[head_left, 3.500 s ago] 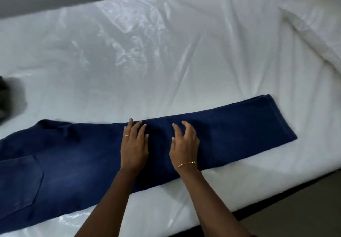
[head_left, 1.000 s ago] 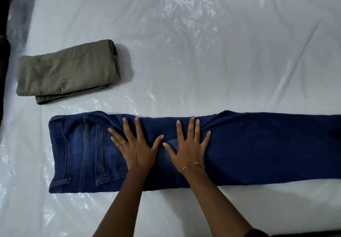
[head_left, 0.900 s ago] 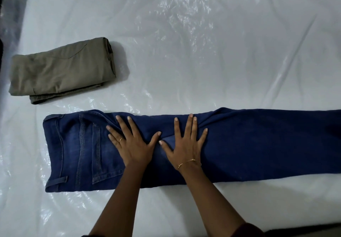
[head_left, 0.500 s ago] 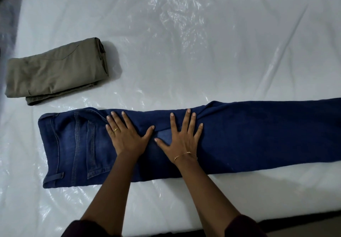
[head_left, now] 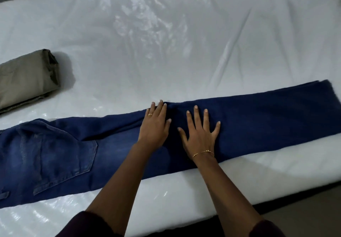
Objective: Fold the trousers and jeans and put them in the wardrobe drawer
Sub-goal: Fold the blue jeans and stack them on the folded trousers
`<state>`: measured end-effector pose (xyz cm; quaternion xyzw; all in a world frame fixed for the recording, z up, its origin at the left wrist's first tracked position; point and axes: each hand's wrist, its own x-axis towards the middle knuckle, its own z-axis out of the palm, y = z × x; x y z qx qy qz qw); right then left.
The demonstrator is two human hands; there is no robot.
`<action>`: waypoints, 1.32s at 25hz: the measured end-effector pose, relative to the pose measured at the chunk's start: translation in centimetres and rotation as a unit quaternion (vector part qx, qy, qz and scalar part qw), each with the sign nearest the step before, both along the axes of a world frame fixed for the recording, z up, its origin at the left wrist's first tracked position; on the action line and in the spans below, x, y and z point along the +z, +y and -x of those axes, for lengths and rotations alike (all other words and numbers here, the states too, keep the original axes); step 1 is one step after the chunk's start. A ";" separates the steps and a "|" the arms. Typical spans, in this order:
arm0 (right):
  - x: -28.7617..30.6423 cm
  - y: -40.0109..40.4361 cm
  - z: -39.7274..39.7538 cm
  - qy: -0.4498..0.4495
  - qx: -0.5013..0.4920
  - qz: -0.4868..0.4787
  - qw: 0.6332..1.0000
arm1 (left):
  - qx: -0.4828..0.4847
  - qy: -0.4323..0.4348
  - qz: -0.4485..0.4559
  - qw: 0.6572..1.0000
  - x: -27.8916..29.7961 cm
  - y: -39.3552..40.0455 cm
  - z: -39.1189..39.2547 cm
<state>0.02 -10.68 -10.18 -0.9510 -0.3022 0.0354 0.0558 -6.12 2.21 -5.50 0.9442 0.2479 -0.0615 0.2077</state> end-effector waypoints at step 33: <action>9.9 -17.9 -15.6 0.281 -0.026 -0.127 0.951 | 0.345 -0.187 0.558 0.731 2.5 -21.4 -20.5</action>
